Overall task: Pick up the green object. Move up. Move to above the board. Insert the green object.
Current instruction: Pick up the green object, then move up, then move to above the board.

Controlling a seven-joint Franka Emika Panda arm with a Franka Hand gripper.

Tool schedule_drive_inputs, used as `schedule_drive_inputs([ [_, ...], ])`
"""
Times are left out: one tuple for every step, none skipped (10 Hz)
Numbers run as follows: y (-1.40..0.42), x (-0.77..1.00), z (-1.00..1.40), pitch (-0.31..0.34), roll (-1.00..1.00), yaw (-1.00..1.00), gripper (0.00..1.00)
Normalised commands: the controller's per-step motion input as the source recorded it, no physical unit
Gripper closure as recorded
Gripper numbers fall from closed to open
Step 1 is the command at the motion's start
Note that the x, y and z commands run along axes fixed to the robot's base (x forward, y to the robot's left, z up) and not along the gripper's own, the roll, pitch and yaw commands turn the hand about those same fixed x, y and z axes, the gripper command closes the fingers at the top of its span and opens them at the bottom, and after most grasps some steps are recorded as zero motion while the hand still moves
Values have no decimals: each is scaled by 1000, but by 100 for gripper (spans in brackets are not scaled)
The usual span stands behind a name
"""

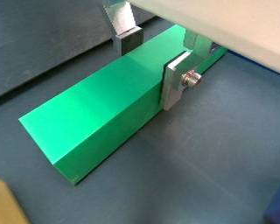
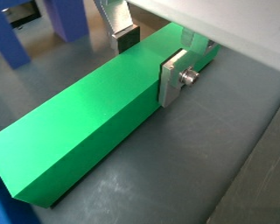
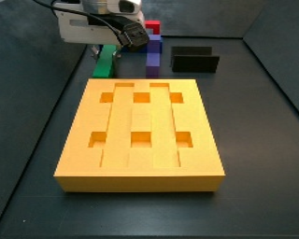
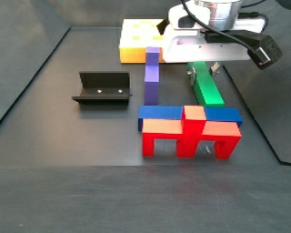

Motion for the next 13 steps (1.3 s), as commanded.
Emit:
schedule_drive_inputs([
  [0, 0, 0, 0, 0, 0, 100],
  [0, 0, 0, 0, 0, 0, 100],
  [0, 0, 0, 0, 0, 0, 100],
  [0, 0, 833, 0, 0, 0, 100],
  [39, -46, 786, 30, 0, 25, 100],
  [21, -80, 624, 36, -14, 24, 100],
  [3, -30, 252, -5, -43, 15, 100],
  [0, 0, 1400, 0, 0, 0, 100],
  [-1, 3, 1400, 33, -3, -9, 100],
  [-9, -34, 1400, 55, -25, -6, 100],
  [-3, -10, 1400, 14, -71, -7, 100],
  [1, 13, 1400, 26, -80, -10, 100],
  [-4, 23, 1400, 76, -70, -9, 100],
])
